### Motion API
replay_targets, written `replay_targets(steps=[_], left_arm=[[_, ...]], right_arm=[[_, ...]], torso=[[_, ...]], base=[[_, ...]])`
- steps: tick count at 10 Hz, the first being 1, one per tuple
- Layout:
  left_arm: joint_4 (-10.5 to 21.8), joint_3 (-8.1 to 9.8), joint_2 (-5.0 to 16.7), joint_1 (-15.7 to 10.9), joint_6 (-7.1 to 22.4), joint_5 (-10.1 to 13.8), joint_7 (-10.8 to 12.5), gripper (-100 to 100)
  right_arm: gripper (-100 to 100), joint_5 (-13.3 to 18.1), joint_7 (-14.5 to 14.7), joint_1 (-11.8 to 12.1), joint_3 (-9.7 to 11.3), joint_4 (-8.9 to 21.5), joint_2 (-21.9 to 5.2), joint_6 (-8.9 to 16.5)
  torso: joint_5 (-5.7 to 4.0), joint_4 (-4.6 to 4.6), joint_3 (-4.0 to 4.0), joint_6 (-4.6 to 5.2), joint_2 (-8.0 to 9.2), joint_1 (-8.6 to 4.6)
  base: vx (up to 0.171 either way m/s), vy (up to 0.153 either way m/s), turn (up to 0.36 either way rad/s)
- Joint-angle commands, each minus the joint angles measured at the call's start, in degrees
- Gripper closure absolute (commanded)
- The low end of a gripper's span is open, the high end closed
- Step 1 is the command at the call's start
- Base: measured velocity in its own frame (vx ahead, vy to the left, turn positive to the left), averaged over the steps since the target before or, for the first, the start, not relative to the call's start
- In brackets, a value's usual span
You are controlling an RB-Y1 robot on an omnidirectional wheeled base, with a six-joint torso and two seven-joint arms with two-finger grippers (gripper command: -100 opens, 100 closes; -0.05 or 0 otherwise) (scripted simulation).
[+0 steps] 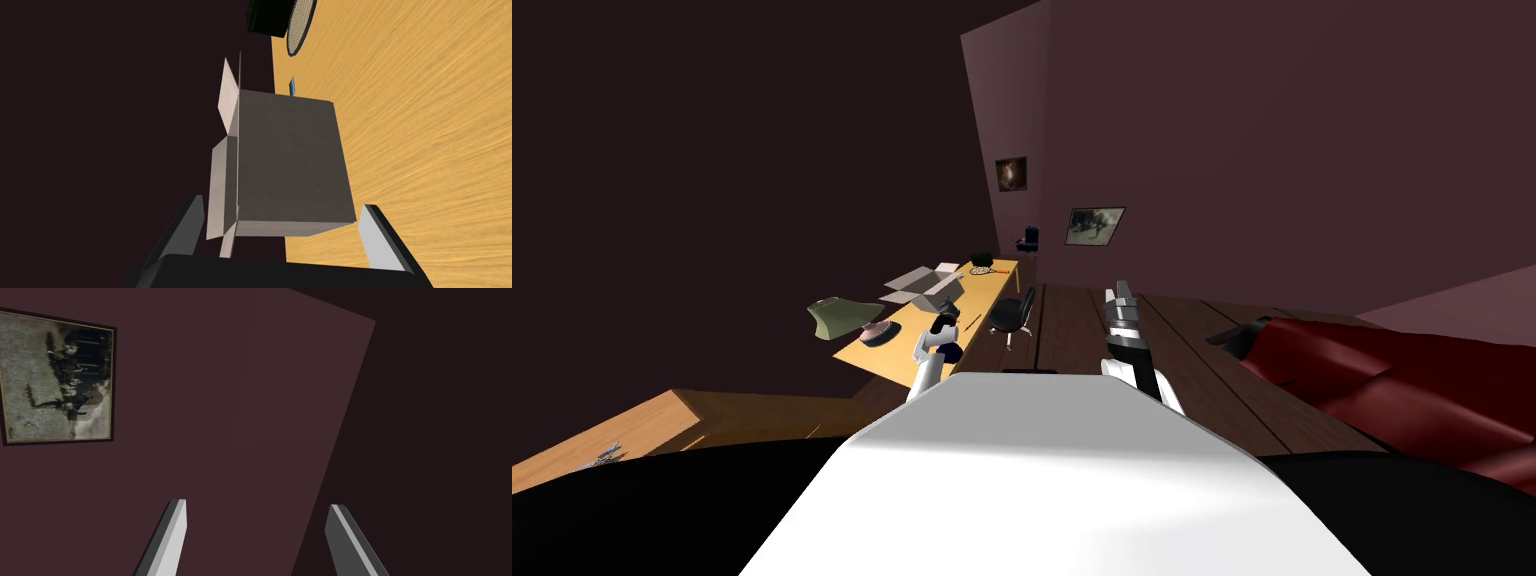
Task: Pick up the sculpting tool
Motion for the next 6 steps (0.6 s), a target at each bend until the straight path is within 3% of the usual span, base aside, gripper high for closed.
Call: replay_targets(steps=[1,3,6], left_arm=[[2.9,0.72,0.4,-2.1,2.9,0.4,2.3,-100],[3.7,0.72,0.4,-2.1,5.0,0.4,2.3,-100],[8.6,1.79,0.4,-5.5,10.3,0.7,6.2,-100]], right_arm=[[0,0.0,0.0,0.0,0.0,0.0,0.0,0.0],[0,0.0,0.0,0.0,0.0,0.0,0.0,0.0],[0,0.0,0.0,0.0,0.0,0.0,0.0,0.0]], torso=[[0.0,0.0,0.0,0.0,0.0,0.0],[0.01,-0.01,-0.01,0.0,-0.02,0.04],[0.0,0.0,0.0,-0.01,0.0,0.02]], base=[[0.02,0.025,-0.049],[0.014,0.015,-0.013],[0.021,0.021,-0.041]])
